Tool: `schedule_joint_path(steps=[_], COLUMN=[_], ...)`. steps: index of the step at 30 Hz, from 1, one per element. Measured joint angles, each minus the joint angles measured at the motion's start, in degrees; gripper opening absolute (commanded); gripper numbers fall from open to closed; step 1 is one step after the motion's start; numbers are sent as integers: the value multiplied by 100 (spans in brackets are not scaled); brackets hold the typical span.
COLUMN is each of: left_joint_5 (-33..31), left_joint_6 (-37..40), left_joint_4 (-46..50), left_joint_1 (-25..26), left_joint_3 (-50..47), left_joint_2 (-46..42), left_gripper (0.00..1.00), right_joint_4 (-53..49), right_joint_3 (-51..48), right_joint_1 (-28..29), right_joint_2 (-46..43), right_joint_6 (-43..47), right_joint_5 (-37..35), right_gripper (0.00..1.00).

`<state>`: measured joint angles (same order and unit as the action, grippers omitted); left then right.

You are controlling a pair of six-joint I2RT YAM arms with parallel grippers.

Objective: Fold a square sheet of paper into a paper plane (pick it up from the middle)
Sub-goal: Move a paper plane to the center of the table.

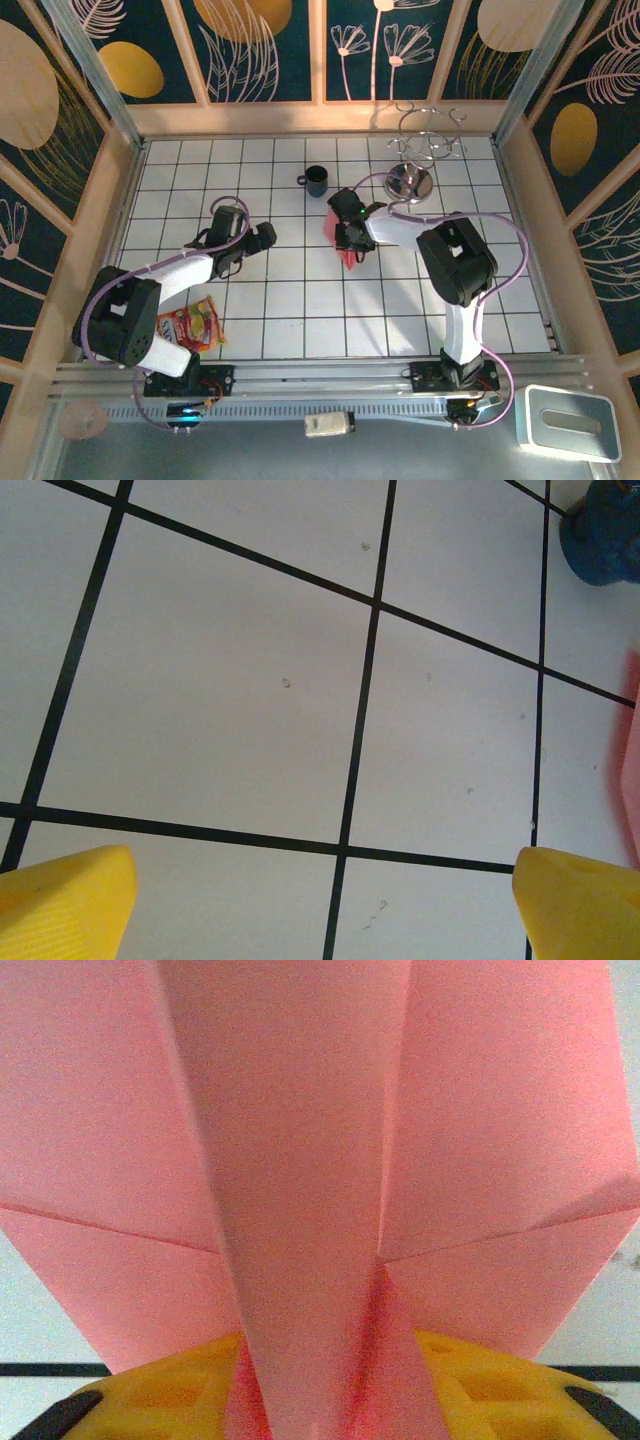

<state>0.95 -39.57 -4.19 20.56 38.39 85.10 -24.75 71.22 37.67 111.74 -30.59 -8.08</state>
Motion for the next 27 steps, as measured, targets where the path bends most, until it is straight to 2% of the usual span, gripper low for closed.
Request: schedule_joint_path(steps=[3,27], left_joint_5=[-2,-20], left_joint_6=[22,63], left_joint_4=[20,197], left_joint_1=[0,-33], left_joint_3=[4,125], left_joint_2=[0,0], left_gripper=[97,97], right_joint_4=[4,219], right_joint_3=[109,717], right_joint_1=[57,-396], right_joint_2=[98,544], right_joint_6=[79,678], right_joint_5=[-184,-367], right_gripper=[46,45])
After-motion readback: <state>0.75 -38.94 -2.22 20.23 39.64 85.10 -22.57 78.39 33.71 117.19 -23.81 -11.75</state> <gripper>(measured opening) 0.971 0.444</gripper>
